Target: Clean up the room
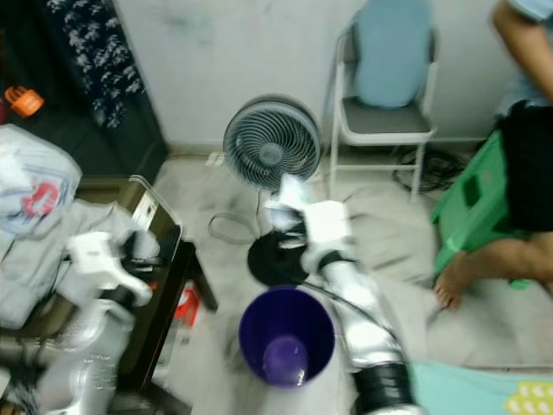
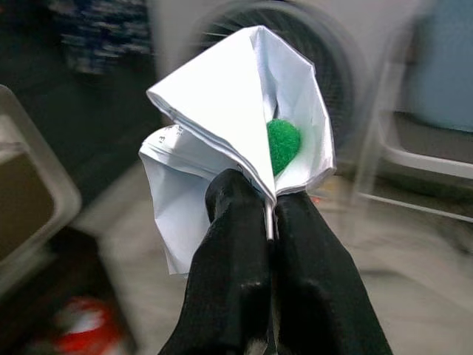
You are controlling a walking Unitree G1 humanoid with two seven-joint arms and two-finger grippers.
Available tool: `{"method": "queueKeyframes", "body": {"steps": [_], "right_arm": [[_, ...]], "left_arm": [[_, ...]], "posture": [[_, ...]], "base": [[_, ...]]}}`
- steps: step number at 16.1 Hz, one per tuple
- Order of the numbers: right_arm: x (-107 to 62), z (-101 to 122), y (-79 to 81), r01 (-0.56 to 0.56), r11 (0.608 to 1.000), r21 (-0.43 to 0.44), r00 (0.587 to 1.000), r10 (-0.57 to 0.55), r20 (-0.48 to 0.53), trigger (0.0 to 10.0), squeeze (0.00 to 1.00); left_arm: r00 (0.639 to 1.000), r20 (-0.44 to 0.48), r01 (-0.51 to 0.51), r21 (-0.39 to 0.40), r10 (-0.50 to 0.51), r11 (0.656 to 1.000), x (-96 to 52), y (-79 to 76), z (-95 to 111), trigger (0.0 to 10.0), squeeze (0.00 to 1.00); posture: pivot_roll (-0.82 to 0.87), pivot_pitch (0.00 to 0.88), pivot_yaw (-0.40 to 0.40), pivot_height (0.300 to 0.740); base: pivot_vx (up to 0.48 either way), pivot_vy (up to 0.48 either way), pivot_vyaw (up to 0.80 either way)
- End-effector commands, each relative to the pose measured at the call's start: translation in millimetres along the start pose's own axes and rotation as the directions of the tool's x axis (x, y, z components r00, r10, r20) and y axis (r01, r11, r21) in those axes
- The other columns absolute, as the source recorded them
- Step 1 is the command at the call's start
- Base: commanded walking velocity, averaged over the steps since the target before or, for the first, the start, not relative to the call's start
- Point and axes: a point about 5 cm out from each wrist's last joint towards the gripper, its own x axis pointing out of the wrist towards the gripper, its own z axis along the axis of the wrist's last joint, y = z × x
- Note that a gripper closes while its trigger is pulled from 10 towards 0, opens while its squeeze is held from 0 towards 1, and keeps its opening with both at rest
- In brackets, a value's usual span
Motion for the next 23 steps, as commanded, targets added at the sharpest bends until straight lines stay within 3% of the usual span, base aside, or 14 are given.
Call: {"method": "queueKeyframes", "body": {"steps": [1, 10, 14, 16, 18, 19, 20, 23], "right_arm": [[3.4, 2, 13.8, -0.043, 0.999, 0.012, 0.999, 0.043, 0.009, 10.0, 0.0], [-2.0, -5, 5.1, -0.017, 1.0, -0.011, 0.999, 0.016, -0.045, 10.0, 0.0], [0.7, -10, -1.1, 0.076, 0.997, 0.005, 0.992, -0.075, -0.106, 10.0, 0.0], [3.6, -19, -1.7, 0.161, 0.984, 0.074, 0.972, -0.145, -0.186, 10.0, 0.0], [5.6, -24, 4.5, 0.167, 0.98, 0.107, 0.966, -0.141, -0.218, 10.0, 0.0], [11.7, -32, 21.1, 0.135, 0.987, 0.092, 0.962, -0.108, -0.252, 10.0, 0.0], [13.1, -33, 27.4, 0.112, 0.99, 0.09, 0.966, -0.087, -0.243, 10.0, 0.0], [11.1, -45, 32.2, 0.108, 0.992, 0.07, 0.956, -0.085, -0.279, 10.0, 0.0]], "left_arm": [[0.999, 0.002, -0.033, 0.022, 0.033, 0.999, -3.5, 10.9, 3, 10.0, 0.0], [0.994, -0.037, -0.097, 0.056, 0.099, 0.994, -8.2, 27.5, -1, 10.0, 0.0], [0.995, -0.037, -0.094, 0.07, 0.097, 0.993, -7.5, 29.3, 0, 10.0, 0.0], [0.993, -0.087, -0.071, 0.096, 0.079, 0.993, -13.5, 31.9, -5, 10.0, 0.0], [0.991, -0.128, -0.029, 0.122, 0.045, 0.992, -19.9, 32.1, -10, 10.0, 0.0], [0.965, -0.258, 0.102, 0.183, -0.052, 0.978, -38.4, 35.8, -20, 10.0, 0.0], [0.945, -0.313, 0.158, 0.2, -0.09, 0.967, -45.3, 36.7, -23, 10.0, 0.0], [0.907, -0.389, 0.255, 0.209, -0.159, 0.944, -44.0, 34.8, -28, 10.0, 0.0]], "posture": [[-0.19, 0.022, 0.038, 0.74], [-0.19, 0.016, 0.039, 0.74], [-0.18, 0.013, 0.039, 0.74], [-0.16, 0.015, 0.04, 0.74], [-0.13, 0.024, 0.04, 0.74], [-0.11, 0.041, 0.041, 0.74], [-0.11, 0.05, 0.045, 0.74], [-0.13, 0.072, 0.066, 0.74]], "base": [[0.289, 0.281, 0.0], [0.0, 0.061, 0.0], [0.0, 0.0, 0.0], [0.0, 0.0, 0.0], [0.0, 0.0, 0.0], [0.0, 0.0, 0.0], [0.0, 0.0, 0.0], [0.0, 0.0, 0.0]]}}
